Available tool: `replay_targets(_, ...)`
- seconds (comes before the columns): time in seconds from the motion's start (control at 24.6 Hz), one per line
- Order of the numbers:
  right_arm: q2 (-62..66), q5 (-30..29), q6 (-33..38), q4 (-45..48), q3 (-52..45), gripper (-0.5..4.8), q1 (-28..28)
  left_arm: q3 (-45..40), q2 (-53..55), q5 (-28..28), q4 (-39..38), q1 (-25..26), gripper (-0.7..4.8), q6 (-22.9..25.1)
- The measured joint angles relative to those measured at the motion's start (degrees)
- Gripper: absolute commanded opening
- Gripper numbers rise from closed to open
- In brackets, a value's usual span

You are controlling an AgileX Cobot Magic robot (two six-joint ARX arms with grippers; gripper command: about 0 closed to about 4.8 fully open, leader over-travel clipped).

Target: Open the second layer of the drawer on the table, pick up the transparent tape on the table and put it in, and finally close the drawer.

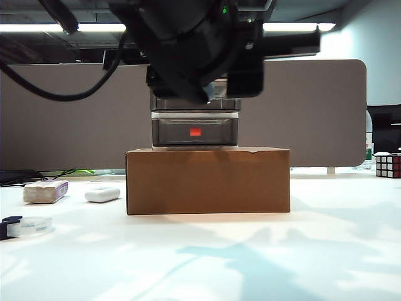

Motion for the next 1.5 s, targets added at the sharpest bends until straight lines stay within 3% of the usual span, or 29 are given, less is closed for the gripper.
replay_targets(0.16, -1.9, -4.1, -0.9, -4.9, -0.1, -0.05, -2.0, 0.0, 0.4, 3.0, 0.4, 4.0, 2.33, -0.1)
replay_targets(0.24, -2.3, -5.1, -1.4, -6.7, 0.0, -0.05, -2.7, 0.0, 0.3, 4.1, 1.4, 5.0, 2.48, -0.1)
replay_targets(0.61, -2.3, -5.9, -3.9, -11.4, -0.2, -0.05, -3.8, 0.0, 0.3, 10.4, 6.3, 11.8, 2.36, -0.1)
replay_targets(0.69, -2.3, -5.9, -4.1, -11.3, -0.2, -0.05, -3.7, 0.0, 0.3, 11.9, 6.5, 12.8, 1.98, -0.1)
replay_targets(0.77, -2.3, -5.9, -4.1, -11.3, -0.2, -0.05, -3.7, 0.0, 0.3, 12.3, 7.1, 12.7, 1.79, 0.2)
replay_targets(1.38, -2.3, -5.9, -4.1, -11.2, -0.2, -0.05, -3.7, 0.5, 1.1, 16.0, 7.8, 15.0, 1.78, 0.2)
replay_targets(1.5, -2.3, -5.9, -4.1, -11.1, -0.2, -0.05, -3.7, 0.5, 1.1, 16.0, 7.9, 15.1, 1.22, 0.2)
